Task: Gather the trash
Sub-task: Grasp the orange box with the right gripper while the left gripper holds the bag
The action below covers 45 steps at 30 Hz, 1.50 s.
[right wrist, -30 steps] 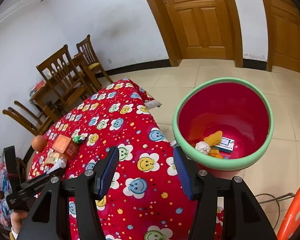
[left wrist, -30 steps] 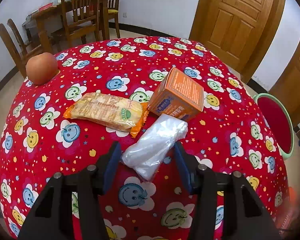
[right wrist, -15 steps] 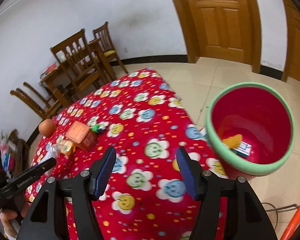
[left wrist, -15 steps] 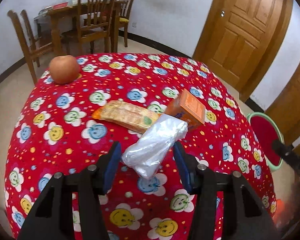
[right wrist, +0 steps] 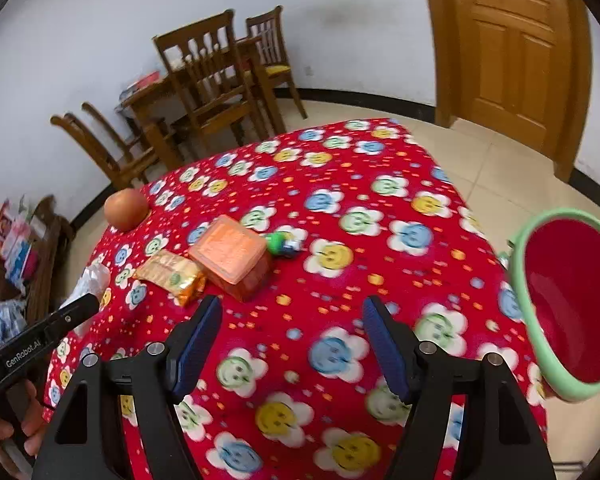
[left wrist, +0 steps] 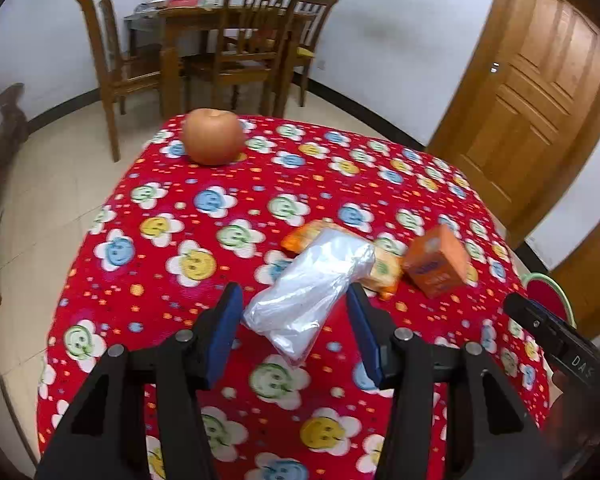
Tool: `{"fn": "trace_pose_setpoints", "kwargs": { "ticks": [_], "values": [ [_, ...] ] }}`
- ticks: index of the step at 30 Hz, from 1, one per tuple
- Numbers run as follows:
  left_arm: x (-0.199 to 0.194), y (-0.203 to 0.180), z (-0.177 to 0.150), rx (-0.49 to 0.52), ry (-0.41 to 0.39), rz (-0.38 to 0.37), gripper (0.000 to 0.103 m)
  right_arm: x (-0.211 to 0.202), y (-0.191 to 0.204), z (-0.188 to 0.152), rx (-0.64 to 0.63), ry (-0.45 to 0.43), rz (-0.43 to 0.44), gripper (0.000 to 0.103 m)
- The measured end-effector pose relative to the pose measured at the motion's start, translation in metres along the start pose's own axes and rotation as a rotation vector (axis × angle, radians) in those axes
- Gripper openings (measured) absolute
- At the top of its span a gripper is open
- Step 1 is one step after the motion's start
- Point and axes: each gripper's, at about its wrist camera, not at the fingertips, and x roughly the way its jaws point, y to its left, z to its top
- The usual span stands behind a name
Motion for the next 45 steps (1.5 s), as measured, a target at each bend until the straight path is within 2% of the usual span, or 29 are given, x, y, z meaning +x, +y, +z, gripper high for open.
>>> {"fn": "trace_pose_setpoints", "kwargs": {
  "ticks": [2, 4, 11, 18, 20, 22, 24, 30, 33, 34, 35, 41, 45],
  "values": [
    [0.001, 0.006, 0.002, -0.015, -0.002, 0.020, 0.054, 0.008, 0.008, 0.003, -0.009, 0.009, 0.008, 0.075],
    [0.003, 0.011, 0.003, -0.026, -0.005, 0.028, 0.054, 0.015, 0.015, 0.006, -0.019, 0.015, 0.012, 0.080],
    [0.007, 0.020, 0.006, -0.033, -0.019, 0.063, 0.054, 0.046, 0.027, 0.016, -0.012, 0.034, -0.014, 0.080],
    [0.011, 0.021, 0.007, -0.035, -0.016, 0.065, 0.054, 0.067, 0.024, 0.020, 0.018, 0.060, -0.035, 0.080],
    [0.011, 0.021, 0.007, -0.035, -0.015, 0.063, 0.054, 0.069, 0.024, 0.018, 0.025, 0.061, -0.015, 0.073],
    [0.012, 0.021, 0.007, -0.035, -0.015, 0.063, 0.054, 0.069, 0.026, 0.017, 0.018, 0.069, 0.009, 0.054],
    [0.012, 0.021, 0.007, -0.035, -0.015, 0.063, 0.054, 0.068, 0.029, 0.016, -0.002, 0.060, 0.009, 0.047],
    [0.012, 0.020, 0.007, -0.031, -0.018, 0.061, 0.054, 0.063, 0.027, 0.014, -0.001, 0.047, 0.021, 0.042],
    [0.012, 0.018, 0.006, -0.028, -0.018, 0.060, 0.054, 0.055, 0.026, 0.013, -0.006, 0.031, 0.024, 0.030],
    [0.012, 0.017, 0.006, -0.027, -0.018, 0.059, 0.054, 0.052, 0.025, 0.012, -0.009, 0.023, 0.024, 0.022],
    [0.012, 0.016, 0.006, -0.025, -0.018, 0.057, 0.054, 0.049, 0.025, 0.012, -0.013, 0.014, 0.020, 0.021],
    [0.009, 0.011, 0.005, -0.016, -0.022, 0.049, 0.054, 0.038, 0.014, 0.010, 0.029, 0.013, 0.022, 0.021],
    [0.010, 0.010, 0.005, -0.019, -0.022, 0.043, 0.054, 0.033, 0.009, 0.013, 0.088, 0.013, 0.037, 0.050]
  ]
}}
